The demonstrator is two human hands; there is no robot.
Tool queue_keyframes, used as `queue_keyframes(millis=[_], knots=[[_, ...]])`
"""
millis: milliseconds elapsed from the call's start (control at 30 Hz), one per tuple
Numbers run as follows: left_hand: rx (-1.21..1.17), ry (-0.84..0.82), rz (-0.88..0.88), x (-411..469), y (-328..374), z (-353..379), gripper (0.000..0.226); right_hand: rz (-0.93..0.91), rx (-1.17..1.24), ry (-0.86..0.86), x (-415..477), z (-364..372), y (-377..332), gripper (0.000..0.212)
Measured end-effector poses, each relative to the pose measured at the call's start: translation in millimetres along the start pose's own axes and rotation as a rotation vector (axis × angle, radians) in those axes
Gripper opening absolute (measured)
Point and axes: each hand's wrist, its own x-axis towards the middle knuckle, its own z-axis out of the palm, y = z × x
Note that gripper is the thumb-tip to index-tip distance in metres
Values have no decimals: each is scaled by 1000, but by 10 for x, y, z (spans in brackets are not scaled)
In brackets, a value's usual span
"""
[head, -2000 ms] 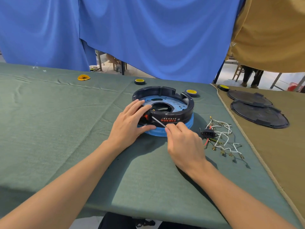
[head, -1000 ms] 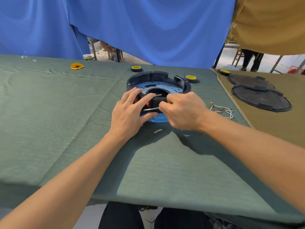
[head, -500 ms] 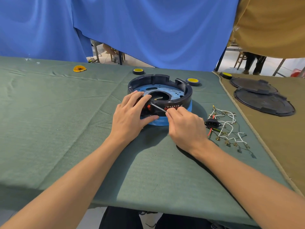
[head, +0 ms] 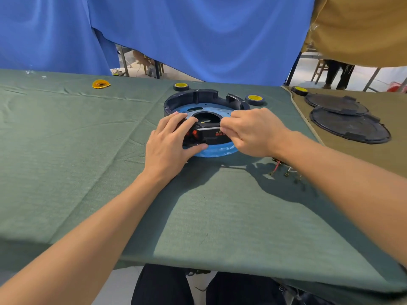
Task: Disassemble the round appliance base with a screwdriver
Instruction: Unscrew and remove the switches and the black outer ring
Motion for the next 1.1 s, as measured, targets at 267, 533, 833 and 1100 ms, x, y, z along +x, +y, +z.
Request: queue_keyframes(millis=[267,533,833,1100], knots=[[44,4,-2,2,1,15,64,238,37,67,-247,177,-386,18],[41,5,-9,0,-11,30,64,357,-125,57,-305,191,-742,5],[23,26,-23,-1,-13,29,62,224,118,-149,-62,36,-202,17],[44,25,-28,0,-8,14,63,190,126,-123,-28,56,-154,22]])
